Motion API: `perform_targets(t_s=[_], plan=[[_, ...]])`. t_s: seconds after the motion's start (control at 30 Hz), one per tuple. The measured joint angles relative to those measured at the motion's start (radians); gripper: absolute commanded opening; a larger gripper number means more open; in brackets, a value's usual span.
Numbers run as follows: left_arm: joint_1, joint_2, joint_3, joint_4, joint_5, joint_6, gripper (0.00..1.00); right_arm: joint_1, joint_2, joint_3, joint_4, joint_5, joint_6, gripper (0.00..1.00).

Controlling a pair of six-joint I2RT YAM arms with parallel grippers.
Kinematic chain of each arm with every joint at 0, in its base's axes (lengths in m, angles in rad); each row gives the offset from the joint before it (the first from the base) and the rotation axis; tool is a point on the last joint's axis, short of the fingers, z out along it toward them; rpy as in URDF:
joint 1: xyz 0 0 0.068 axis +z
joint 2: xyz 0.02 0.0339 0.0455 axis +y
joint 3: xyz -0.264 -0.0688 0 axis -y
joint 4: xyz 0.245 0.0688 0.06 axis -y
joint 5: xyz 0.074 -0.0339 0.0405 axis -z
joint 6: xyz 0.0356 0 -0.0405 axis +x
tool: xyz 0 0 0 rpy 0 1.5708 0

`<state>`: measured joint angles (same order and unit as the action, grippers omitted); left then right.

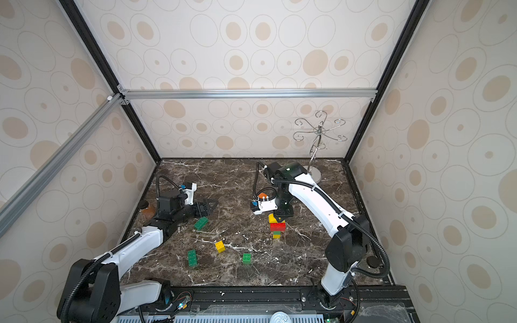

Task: Assemble an ice cream with lego
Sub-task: Assemble the lego brick with the lego brick.

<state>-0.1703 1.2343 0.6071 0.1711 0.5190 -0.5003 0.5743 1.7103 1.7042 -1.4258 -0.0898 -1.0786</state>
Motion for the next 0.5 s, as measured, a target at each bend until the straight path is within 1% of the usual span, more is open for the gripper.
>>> perform_targets(t_s=[0.27,0.5], plan=[[0.002,0.0,-0.003,0.0,0.0,0.0,1.0,0.003,0.038,-0.008,0.002,0.026,0.034,0.0],[0.002,0.0,-0.009,0.002,0.007,0.0,1.0,0.005,0.04,-0.019,0.008,0.045,0.053,0.0]])
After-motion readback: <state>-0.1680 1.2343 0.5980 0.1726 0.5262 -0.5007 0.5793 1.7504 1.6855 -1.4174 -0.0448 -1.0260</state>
